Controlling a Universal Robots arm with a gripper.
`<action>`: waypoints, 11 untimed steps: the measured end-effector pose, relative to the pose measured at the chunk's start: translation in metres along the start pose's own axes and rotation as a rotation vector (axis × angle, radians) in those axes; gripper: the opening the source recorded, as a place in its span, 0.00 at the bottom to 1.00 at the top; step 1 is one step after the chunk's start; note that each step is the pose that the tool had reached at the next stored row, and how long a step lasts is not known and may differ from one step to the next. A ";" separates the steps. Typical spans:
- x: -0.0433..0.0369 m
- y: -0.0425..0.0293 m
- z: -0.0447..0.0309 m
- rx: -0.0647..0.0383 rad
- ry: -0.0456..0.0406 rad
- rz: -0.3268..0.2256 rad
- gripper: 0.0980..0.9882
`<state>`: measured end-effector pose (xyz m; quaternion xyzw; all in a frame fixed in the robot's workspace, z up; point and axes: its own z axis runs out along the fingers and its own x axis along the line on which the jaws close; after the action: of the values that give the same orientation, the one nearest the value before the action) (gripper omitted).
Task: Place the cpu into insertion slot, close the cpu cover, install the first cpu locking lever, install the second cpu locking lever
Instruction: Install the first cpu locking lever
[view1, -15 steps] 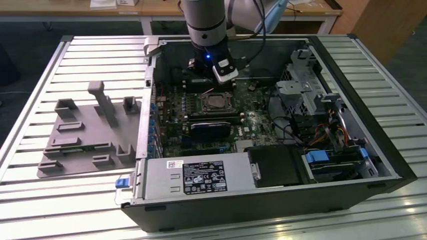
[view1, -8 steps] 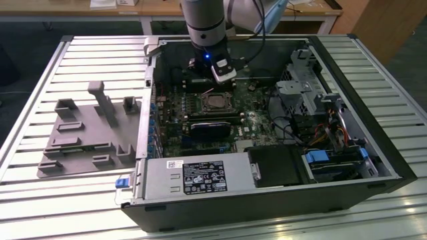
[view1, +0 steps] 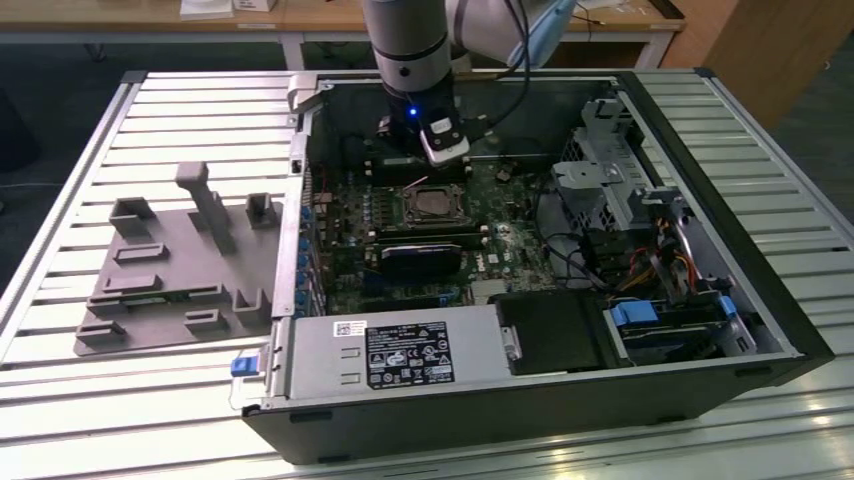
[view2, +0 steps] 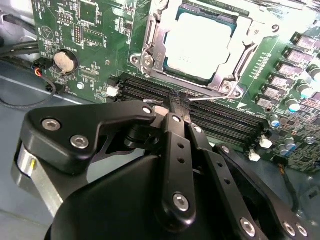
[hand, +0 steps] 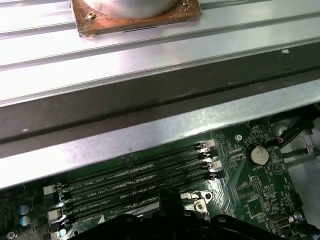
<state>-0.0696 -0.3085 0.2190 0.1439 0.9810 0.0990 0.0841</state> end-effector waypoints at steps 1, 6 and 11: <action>-0.0001 0.0001 0.0006 0.003 -0.0020 0.007 0.00; 0.0009 0.0029 0.0031 0.014 -0.0096 0.028 0.00; 0.0022 0.0068 0.0048 0.018 -0.0107 0.027 0.00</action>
<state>-0.0689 -0.3006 0.2156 0.1585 0.9794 0.0906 0.0867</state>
